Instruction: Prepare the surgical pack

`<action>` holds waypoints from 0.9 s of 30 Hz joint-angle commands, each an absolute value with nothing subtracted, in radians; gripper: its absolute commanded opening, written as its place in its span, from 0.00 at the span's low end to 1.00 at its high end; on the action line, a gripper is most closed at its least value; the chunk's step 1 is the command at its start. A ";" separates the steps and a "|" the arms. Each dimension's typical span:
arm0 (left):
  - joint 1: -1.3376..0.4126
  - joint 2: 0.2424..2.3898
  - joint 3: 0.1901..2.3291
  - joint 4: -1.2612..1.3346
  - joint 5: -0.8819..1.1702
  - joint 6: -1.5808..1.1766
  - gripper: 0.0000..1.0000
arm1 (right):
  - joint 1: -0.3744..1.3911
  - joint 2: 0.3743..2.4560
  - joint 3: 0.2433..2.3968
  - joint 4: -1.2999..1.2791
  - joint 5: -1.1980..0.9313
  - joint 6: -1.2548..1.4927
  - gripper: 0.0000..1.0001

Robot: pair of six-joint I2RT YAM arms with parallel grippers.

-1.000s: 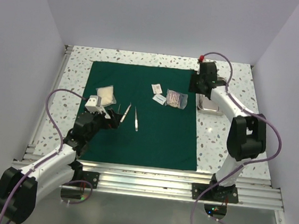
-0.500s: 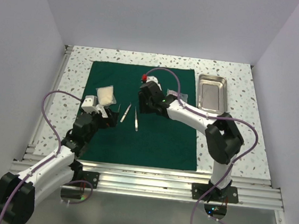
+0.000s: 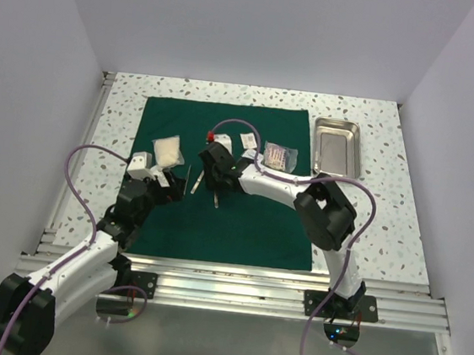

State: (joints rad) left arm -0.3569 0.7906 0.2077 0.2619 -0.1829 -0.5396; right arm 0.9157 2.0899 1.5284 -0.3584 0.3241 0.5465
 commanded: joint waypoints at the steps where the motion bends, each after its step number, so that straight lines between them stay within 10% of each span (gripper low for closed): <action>1: -0.364 0.778 0.252 0.270 -0.178 -0.543 1.00 | 0.922 2.123 1.588 -0.360 0.356 0.574 0.49; 6: -0.364 0.776 0.252 0.272 -0.172 -0.538 1.00 | 0.923 2.169 1.618 -0.399 0.390 0.578 0.44; 12: -0.364 0.776 0.250 0.276 -0.161 -0.537 1.00 | 0.922 2.149 1.612 -0.416 0.400 0.578 0.13; 27: -0.364 0.795 0.253 0.287 -0.144 -0.531 1.00 | 0.470 1.714 1.338 -0.288 0.189 0.390 0.13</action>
State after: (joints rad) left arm -0.3569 0.7887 0.2115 0.2615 -0.1589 -0.5392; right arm 0.5957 1.8030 1.3808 -0.3355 0.2531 0.4728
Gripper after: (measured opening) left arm 0.997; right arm 0.142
